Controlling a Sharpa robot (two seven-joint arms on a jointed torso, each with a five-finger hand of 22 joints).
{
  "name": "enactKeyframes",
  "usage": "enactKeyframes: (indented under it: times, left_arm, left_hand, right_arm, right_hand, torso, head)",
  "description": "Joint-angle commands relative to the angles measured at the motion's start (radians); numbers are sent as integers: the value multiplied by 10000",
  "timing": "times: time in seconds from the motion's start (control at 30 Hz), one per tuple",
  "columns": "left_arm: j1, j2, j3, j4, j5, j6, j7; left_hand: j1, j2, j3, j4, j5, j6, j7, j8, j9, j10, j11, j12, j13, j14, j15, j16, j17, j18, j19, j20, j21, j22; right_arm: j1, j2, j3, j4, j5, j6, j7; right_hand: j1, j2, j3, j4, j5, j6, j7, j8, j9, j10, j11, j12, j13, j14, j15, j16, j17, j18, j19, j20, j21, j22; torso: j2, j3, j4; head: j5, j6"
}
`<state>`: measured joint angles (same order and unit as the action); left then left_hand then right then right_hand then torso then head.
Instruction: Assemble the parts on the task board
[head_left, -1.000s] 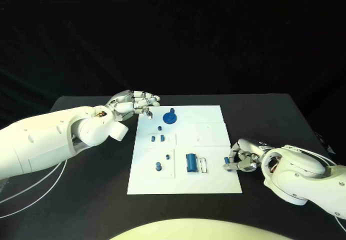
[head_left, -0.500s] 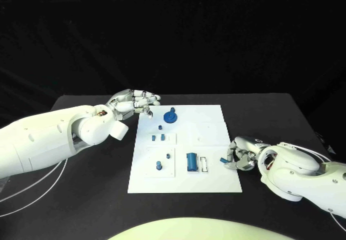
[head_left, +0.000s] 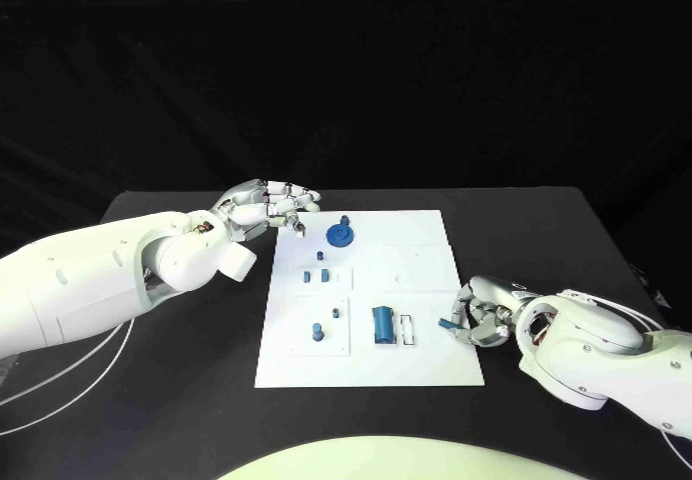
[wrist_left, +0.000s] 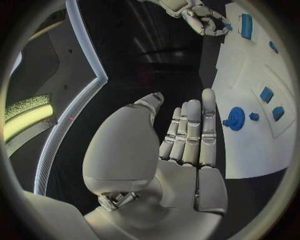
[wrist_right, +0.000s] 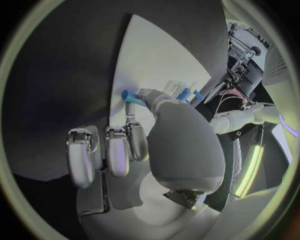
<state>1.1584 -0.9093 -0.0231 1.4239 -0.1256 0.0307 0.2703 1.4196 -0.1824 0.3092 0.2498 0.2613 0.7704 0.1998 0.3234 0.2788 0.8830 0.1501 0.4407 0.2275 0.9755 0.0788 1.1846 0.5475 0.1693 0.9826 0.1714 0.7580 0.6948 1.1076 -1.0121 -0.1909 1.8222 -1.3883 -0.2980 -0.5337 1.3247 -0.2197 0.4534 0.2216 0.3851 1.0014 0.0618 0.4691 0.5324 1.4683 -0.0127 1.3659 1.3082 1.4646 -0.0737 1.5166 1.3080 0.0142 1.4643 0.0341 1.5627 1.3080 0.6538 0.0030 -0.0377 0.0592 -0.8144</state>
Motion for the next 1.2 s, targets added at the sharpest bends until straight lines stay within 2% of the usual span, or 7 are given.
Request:
enactKeyframes:
  times: [0.03, 0.17, 0.33, 0.57, 0.7, 0.9, 1.2]
  left_arm:
    - [4, 21, 7, 23, 44, 182, 47]
    - [4, 33, 7, 26, 43, 184, 53]
    - [4, 38, 7, 31, 41, 190, 54]
    - [4, 35, 7, 44, 39, 194, 55]
    - [4, 28, 7, 48, 38, 195, 55]
    - [4, 36, 7, 55, 38, 213, 54]
    - [4, 41, 7, 59, 38, 224, 47]
  left_hand:
    - [89, 35, 4, 38, -13, 54, 165, 37, -16, -65, 2, 40, 0, -81, 9, 52, -9, 140, 14, 11, -68, -12]
    - [97, 45, -1, 49, -12, 66, 165, 50, -17, -62, 2, 48, 0, -83, 9, 55, -14, 140, 15, 12, -70, -13]
    - [107, 49, 1, 49, -10, 70, 163, 55, -17, -61, 0, 51, 0, -84, 8, 57, -16, 141, 15, 11, -71, -13]
    - [121, 59, 8, 47, -5, 74, 161, 58, -17, -59, -1, 53, 0, -84, 6, 58, -17, 141, 16, 11, -71, -13]
    - [132, 68, 12, 48, -3, 77, 160, 62, -18, -59, -2, 55, 0, -85, 5, 59, -19, 141, 17, 10, -71, -13]
    - [132, 68, 12, 48, -3, 77, 160, 62, -18, -59, -2, 55, 0, -85, 5, 59, -19, 141, 17, 10, -71, -13]
    - [133, 71, 10, 54, -3, 78, 162, 65, -19, -59, -1, 57, -1, -86, 5, 60, -21, 142, 17, 10, -72, -13]
  right_arm:
    - [163, -37, 9, 290, 1300, -489, -142]
    - [327, 4, 17, 544, 1911, -784, -122]
    - [371, 214, 18, 627, 2481, -860, -102]
    - [212, 563, 14, 438, 2869, -868, -94]
    - [89, 764, 12, 296, 3015, -822, -89]
    - [-86, 1008, 12, 83, 3056, -882, -89]
    - [-149, 1237, 13, -21, 3053, -903, -76]
  right_hand:
    - [-158, 31, 922, -864, 67, -37, -59, 109, 177, 93, -58, 45, 1469, 854, -78, -20, 1586, -139, 1060, -71, 66, 2624]
    - [-275, 73, 1009, -930, 125, -72, -62, 169, 239, 111, -62, 58, 1476, 858, -84, -13, 1598, -142, 1065, -77, 81, 2628]
    - [-520, 97, 1069, -939, 110, -134, -61, 214, 297, 123, -59, 61, 1479, 858, -82, -12, 1600, -142, 1065, -78, 81, 2628]
    - [-712, 79, 1084, -942, 43, -166, -56, 232, 324, 133, -55, 75, 1490, 858, -80, -14, 1596, -142, 1065, -78, 81, 2628]
    - [-1196, 101, 1094, -802, -58, -198, -42, 228, 337, 132, -43, 63, 1488, 858, -69, -16, 1594, -141, 1063, -70, 74, 2626]
    - [-1819, 170, 1071, -594, -698, -183, -31, 217, 338, 142, -31, 66, 1498, 859, -59, -15, 1597, -142, 1065, -60, 80, 2628]
    - [-2300, 183, 999, -372, -851, -160, -15, 194, 322, 160, -16, 94, 1519, 863, -46, -6, 1613, -142, 1065, -50, 81, 2628]
  torso:
    - [1, -2, -1]
    - [-3, -7, -4]
    - [6, -5, 2]
    - [8, 0, 7]
    - [2, -3, -6]
    - [5, 8, -5]
    - [3, 8, -4]
  head:
    - [-23, -1]
    - [-48, 7]
    - [-71, 9]
    - [-59, 1]
    - [-61, -8]
    - [-54, -9]
    - [-65, -10]
